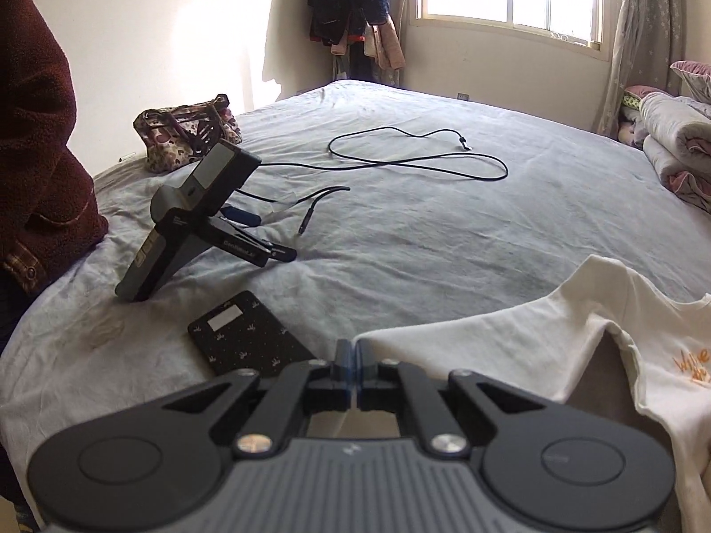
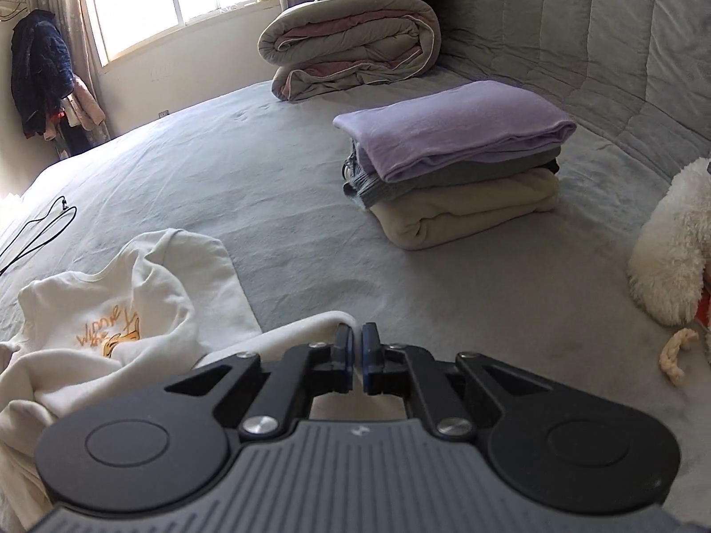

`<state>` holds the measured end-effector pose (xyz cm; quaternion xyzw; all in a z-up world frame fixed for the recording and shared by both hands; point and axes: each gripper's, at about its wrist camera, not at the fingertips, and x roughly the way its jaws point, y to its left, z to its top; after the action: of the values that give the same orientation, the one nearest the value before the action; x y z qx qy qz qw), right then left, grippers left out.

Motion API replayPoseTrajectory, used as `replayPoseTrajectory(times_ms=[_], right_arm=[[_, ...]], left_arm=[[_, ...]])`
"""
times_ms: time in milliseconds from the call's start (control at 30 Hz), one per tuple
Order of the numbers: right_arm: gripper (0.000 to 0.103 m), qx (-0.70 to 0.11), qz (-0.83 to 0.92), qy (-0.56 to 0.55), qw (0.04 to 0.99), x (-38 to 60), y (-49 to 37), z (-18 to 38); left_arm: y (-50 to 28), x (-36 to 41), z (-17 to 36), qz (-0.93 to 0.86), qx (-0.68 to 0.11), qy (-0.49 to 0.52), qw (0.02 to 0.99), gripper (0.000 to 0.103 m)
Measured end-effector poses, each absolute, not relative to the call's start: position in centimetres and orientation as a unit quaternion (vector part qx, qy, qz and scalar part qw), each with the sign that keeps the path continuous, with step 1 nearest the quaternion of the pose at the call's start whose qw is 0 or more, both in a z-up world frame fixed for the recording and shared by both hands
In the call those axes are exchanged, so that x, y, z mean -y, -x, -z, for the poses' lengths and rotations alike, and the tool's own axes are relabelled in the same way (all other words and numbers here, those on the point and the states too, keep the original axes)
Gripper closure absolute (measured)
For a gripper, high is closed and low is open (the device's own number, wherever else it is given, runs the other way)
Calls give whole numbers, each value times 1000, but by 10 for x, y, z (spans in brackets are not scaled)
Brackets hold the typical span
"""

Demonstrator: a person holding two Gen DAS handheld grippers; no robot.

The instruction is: Fold clothes

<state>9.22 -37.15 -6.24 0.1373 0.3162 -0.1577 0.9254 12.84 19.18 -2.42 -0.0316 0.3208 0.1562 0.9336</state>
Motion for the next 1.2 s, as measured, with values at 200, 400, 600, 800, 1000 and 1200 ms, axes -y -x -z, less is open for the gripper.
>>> replayPoseTrajectory(times_ms=[200,400,600,800,1000,1200], right_arm=[[99,-315,184,-137,921,398,-102,54],[86,-312,156,-174,921,405,-94,55],[53,-306,119,-194,924,389,-82,57],[53,-317,69,-211,922,359,-75,62],[53,-336,-9,-242,910,311,-75,76],[53,-353,-63,-268,894,270,-84,92]], left_arm=[[-150,-202,12,-156,-313,42,936,102],[-142,-188,7,-110,-318,73,939,85],[-124,-158,16,-25,-346,136,928,58],[-101,-107,43,65,-382,179,905,52],[-82,-51,80,123,-425,195,875,53],[-71,-23,105,147,-450,209,856,64]])
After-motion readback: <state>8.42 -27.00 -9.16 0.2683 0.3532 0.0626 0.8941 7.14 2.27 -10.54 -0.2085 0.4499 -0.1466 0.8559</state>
